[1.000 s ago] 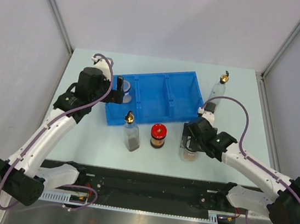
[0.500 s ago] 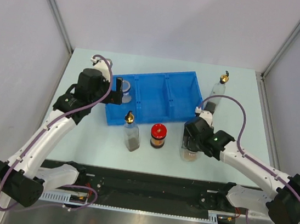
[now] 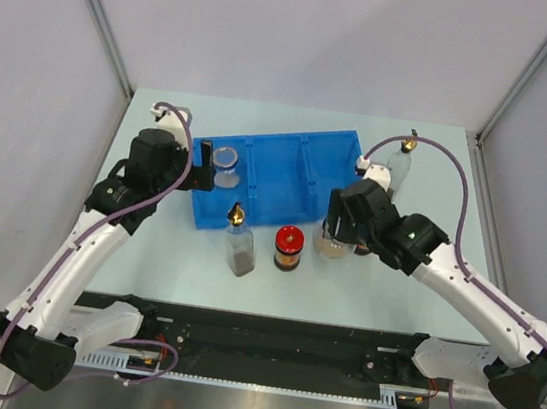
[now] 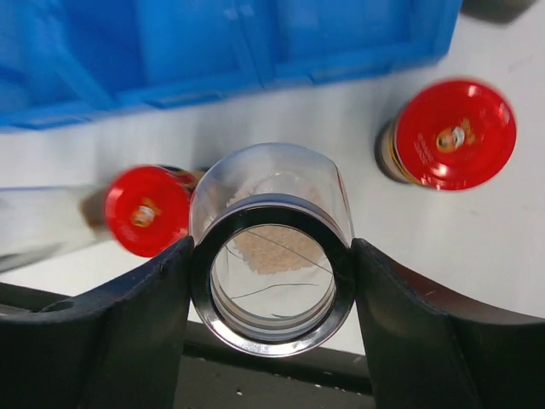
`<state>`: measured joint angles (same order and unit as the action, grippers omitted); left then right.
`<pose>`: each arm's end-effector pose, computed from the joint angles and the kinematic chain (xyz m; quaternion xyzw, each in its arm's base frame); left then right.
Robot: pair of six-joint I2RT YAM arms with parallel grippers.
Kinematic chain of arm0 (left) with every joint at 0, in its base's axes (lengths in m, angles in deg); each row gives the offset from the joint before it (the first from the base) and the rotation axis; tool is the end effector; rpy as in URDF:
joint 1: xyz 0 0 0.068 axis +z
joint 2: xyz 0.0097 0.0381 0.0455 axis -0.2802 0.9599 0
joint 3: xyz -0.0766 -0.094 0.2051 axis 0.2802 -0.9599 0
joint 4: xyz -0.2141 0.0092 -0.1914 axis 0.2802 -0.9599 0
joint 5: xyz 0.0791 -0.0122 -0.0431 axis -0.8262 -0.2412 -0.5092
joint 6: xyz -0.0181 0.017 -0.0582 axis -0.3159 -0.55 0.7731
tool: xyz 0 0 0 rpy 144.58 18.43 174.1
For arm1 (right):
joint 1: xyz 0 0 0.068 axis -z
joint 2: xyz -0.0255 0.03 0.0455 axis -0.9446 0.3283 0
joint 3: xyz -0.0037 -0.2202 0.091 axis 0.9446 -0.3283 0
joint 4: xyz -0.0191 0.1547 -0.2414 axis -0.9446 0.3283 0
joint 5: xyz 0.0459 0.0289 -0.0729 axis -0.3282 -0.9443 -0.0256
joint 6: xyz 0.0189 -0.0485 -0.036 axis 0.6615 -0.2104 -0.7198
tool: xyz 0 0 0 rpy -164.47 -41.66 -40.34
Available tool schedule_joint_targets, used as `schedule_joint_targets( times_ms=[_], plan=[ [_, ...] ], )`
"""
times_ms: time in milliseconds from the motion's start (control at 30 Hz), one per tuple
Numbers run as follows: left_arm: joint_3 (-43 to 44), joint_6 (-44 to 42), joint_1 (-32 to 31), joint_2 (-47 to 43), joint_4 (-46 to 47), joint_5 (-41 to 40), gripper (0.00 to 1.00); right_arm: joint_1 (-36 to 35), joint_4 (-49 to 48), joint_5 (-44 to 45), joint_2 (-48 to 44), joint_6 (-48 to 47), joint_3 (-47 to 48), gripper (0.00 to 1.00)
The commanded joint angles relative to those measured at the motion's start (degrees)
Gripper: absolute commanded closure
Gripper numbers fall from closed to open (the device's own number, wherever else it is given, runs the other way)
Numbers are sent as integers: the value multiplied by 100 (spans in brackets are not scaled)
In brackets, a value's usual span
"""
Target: Organize the condiment bottles
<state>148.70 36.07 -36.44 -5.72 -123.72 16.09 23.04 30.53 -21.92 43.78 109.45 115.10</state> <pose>0.2590 -0.0861 0.3341 0.0125 0.8581 -0.0714 0.5084 0.2052 0.1992 0.2910 -0.0409 0.9173 0.0973 0.3840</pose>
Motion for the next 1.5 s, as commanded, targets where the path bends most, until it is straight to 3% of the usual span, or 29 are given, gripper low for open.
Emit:
schedule_joint_targets(
  times_ms=[0, 167, 400, 733, 1000, 1467],
  plan=[
    [-51, 219, 214, -258, -19, -83, 0, -29, -34, 74, 161, -419, 1113, 100],
    [-104, 394, 390, -328, -45, -31, 0, -37, -42, 136, 846, -947, 2491, 100],
    [-235, 719, 697, -399, -125, -48, 1, -29, 160, -83, 2533, -1756, 4644, 100],
    [-437, 1062, 1164, -759, -125, -258, 0, 112, 722, -1507, 4670, -1818, 7053, 100],
    [-464, 1080, 1296, -733, -125, -198, 0, -37, 1021, -2034, 5391, -1660, 7329, 100],
    [-701, 1098, 1304, -812, -28, -13, 0, -468, 775, -2141, 6050, -1536, 7417, 100]
  ],
)
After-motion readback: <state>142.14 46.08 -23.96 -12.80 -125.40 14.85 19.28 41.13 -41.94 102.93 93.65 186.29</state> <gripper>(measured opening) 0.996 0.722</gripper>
